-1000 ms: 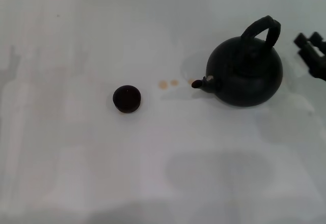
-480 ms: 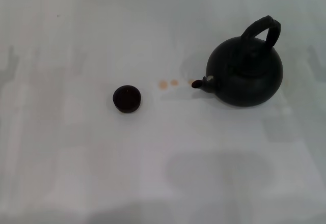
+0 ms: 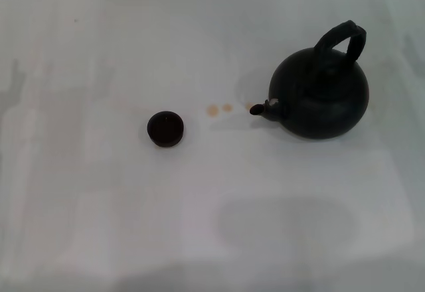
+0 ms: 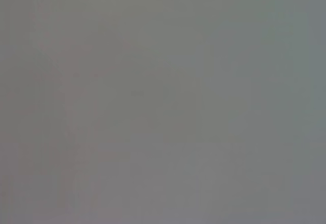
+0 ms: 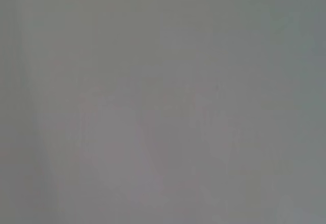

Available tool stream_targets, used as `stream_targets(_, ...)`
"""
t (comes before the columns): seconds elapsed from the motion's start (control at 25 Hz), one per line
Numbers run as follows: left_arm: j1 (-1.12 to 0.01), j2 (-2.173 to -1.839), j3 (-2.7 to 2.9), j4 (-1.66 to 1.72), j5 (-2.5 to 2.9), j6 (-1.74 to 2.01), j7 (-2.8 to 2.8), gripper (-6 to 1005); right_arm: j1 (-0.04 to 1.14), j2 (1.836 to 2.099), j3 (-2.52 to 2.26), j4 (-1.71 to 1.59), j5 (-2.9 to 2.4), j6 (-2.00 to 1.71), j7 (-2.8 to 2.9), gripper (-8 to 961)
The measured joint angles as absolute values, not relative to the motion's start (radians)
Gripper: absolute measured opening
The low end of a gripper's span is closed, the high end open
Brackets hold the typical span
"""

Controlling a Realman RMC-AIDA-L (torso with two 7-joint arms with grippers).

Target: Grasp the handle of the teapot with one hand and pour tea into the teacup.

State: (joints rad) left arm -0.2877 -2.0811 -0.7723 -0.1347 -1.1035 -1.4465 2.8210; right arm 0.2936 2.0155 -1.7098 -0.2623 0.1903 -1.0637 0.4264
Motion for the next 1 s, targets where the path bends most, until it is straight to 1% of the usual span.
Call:
stream_targets(0.12, -0.287, -2.082, -0.772, -0.135, -1.101, -1.446, 2.821, 879, 0.326, 2.014, -1.699, -0.244, 0.190, -1.047, 0.426, 879)
stream_targets(0.44, -0.285, -2.082, -0.772, -0.135, -1.099, -1.443, 2.821, 878, 0.358, 2.015, -1.644, -0.236, 0.191, -1.010, 0.425, 866)
stream_targets(1.0, -0.291, -2.080, -0.772, -0.134, -1.098, -1.442, 2.821, 875, 0.366, 2.016, -1.629, -0.235, 0.196, -0.986, 0.425, 864)
